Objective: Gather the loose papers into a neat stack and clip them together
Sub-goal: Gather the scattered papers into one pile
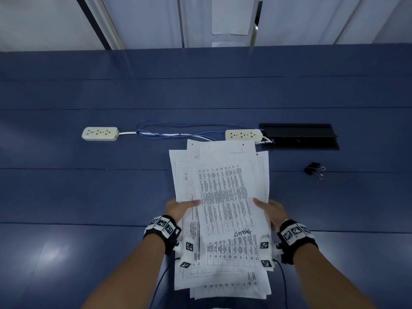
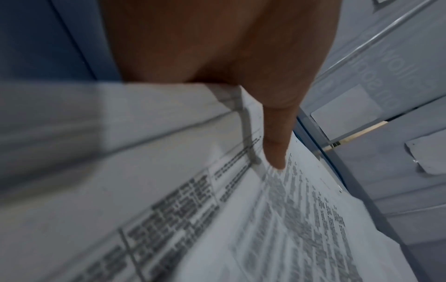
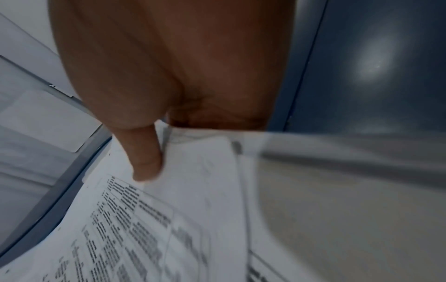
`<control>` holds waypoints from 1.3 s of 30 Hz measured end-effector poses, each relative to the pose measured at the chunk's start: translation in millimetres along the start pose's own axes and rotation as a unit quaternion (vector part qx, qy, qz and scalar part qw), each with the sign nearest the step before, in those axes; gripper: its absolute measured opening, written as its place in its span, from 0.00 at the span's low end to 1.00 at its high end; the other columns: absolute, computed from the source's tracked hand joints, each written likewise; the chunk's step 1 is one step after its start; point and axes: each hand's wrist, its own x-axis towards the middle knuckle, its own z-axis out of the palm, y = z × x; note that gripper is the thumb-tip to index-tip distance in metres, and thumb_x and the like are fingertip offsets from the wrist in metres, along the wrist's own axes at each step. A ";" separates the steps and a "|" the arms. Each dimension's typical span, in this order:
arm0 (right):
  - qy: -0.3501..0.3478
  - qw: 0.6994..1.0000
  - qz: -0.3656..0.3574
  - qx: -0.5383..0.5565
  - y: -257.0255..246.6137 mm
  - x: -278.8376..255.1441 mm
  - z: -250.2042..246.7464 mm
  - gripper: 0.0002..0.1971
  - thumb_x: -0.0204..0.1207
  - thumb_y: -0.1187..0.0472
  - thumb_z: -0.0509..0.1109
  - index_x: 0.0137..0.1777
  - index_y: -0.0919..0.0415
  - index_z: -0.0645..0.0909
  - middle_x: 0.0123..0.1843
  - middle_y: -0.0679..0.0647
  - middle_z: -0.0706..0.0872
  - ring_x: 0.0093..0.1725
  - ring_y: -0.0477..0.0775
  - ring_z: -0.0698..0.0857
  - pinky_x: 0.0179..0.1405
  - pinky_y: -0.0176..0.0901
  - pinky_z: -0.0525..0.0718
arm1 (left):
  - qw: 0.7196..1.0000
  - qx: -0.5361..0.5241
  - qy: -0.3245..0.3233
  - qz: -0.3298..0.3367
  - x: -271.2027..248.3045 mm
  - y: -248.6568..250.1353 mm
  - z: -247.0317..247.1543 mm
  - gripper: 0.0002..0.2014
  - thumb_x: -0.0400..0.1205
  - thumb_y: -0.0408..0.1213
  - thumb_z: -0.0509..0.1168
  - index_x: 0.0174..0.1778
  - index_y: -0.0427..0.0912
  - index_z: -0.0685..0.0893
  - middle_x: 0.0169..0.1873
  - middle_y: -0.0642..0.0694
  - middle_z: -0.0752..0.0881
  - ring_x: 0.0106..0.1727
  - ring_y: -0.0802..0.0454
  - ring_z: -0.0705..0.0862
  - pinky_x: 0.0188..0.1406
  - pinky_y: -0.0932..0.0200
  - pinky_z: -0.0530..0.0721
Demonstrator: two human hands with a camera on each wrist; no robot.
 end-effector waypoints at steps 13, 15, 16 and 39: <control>-0.100 0.984 0.048 -0.141 7.5 -4.2 9.1 0.44 0.66 0.49 0.84 0.77 0.73 0.72 0.80 0.66 0.73 0.80 0.65 0.70 0.80 0.55 0.68 | 0.996 0.052 -0.047 -0.050 -17.8 -1.8 5.4 0.49 0.63 0.40 0.86 0.77 0.28 0.71 0.78 0.34 0.73 0.78 0.34 0.72 0.74 0.38 0.75; -0.082 0.989 0.016 -0.124 5.3 -1.0 5.4 0.62 0.44 0.41 0.91 0.76 0.74 0.72 0.77 0.67 0.77 0.76 0.66 0.76 0.78 0.58 0.72 | 0.999 0.049 -0.016 -0.010 -19.2 3.5 5.6 0.56 0.58 0.41 0.88 0.77 0.25 0.68 0.76 0.31 0.75 0.76 0.34 0.75 0.74 0.40 0.76; -0.067 0.990 -0.004 -0.121 -3.9 -6.2 3.0 0.65 0.41 0.42 0.92 0.76 0.75 0.71 0.76 0.66 0.78 0.75 0.66 0.77 0.77 0.59 0.73 | 0.999 0.038 -0.011 0.016 -19.5 9.8 4.0 0.58 0.54 0.44 0.89 0.77 0.26 0.70 0.75 0.32 0.77 0.75 0.34 0.76 0.74 0.40 0.76; 0.008 0.957 -0.268 0.108 -80.7 -84.8 -0.2 0.20 0.63 0.68 0.86 0.54 0.59 0.86 0.49 0.51 0.92 0.51 0.51 0.91 0.50 0.45 0.88 | 0.941 -0.180 -0.025 0.286 -113.2 72.5 -41.9 0.25 0.63 0.28 0.85 0.56 0.41 0.88 0.51 0.48 0.93 0.60 0.49 0.89 0.68 0.47 0.81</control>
